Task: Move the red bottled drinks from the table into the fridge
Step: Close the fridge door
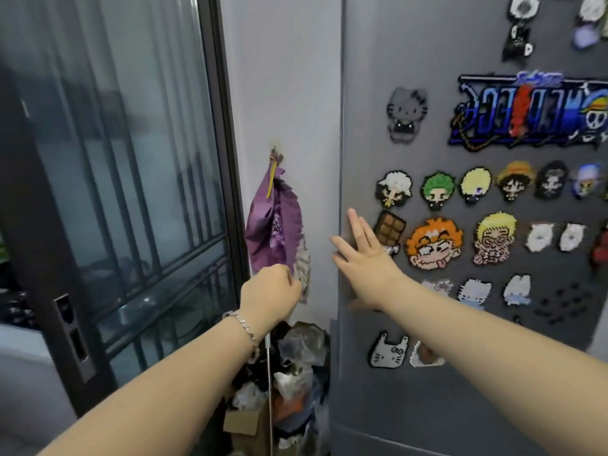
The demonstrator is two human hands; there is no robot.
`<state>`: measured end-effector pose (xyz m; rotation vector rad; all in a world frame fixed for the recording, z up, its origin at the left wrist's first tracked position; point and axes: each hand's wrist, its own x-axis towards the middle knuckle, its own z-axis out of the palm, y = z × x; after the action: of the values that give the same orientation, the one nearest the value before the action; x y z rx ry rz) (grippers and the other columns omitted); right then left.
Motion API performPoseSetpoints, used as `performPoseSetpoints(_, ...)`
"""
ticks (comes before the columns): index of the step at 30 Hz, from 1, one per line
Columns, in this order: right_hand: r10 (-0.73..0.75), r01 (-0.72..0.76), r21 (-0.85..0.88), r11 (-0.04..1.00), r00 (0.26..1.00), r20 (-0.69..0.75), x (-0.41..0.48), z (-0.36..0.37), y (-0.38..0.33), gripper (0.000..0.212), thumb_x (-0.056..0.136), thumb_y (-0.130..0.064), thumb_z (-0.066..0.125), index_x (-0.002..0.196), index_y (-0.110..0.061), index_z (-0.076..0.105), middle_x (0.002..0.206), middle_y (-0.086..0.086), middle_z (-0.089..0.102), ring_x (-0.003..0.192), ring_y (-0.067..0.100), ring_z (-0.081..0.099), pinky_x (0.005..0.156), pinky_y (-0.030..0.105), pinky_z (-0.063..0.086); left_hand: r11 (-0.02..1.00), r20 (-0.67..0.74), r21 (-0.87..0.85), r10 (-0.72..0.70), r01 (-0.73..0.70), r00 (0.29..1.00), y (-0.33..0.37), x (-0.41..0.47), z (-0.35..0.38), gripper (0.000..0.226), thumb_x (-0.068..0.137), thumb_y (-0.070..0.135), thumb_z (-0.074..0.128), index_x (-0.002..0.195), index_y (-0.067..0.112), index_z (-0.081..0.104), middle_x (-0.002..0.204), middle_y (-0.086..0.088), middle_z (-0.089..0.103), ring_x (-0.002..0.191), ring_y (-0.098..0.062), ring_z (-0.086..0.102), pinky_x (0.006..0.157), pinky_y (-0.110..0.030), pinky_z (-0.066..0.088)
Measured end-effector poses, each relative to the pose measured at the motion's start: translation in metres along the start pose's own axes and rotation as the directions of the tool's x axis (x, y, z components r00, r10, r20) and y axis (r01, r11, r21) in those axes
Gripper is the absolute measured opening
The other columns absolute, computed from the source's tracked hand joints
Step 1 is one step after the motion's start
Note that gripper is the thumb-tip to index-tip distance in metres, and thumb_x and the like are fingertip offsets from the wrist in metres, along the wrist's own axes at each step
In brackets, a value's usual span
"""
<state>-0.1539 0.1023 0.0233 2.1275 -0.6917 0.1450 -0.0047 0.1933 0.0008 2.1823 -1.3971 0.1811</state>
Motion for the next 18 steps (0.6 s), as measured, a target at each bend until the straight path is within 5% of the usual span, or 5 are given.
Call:
performPoseSetpoints(3, 0.035, -0.042, 0.056, 0.998, 0.991, 0.13, 0.048, 0.02, -0.001, 0.062, 0.087, -0.026, 0.055, 0.141, -0.007, 0.032, 0.153, 0.013, 0.014, 0.134, 0.056, -0.021, 0.098, 0.054, -0.027, 1.0, 0.011, -0.009, -0.006, 0.007, 1.0, -0.014, 0.032, 0.003, 0.028, 0.088, 0.027, 0.046, 0.061, 0.019, 0.042, 0.077, 0.002, 0.055, 0.074, -0.024, 0.052, 0.065, -0.028, 0.04)
performPoseSetpoints(18, 0.107, -0.111, 0.009, 0.994, 0.973, 0.202, 0.157, 0.103, 0.019, 0.052, 0.087, -0.013, 0.046, 0.138, -0.005, 0.037, 0.142, 0.015, 0.026, 0.135, 0.054, -0.02, 0.099, 0.052, -0.025, 1.0, 0.025, 0.012, -0.018, 0.018, 1.0, -0.018, 0.145, 0.021, 0.021, 0.088, 0.026, 0.045, 0.068, 0.019, 0.047, 0.084, -0.002, 0.06, 0.079, -0.027, 0.055, 0.069, -0.03, 0.044)
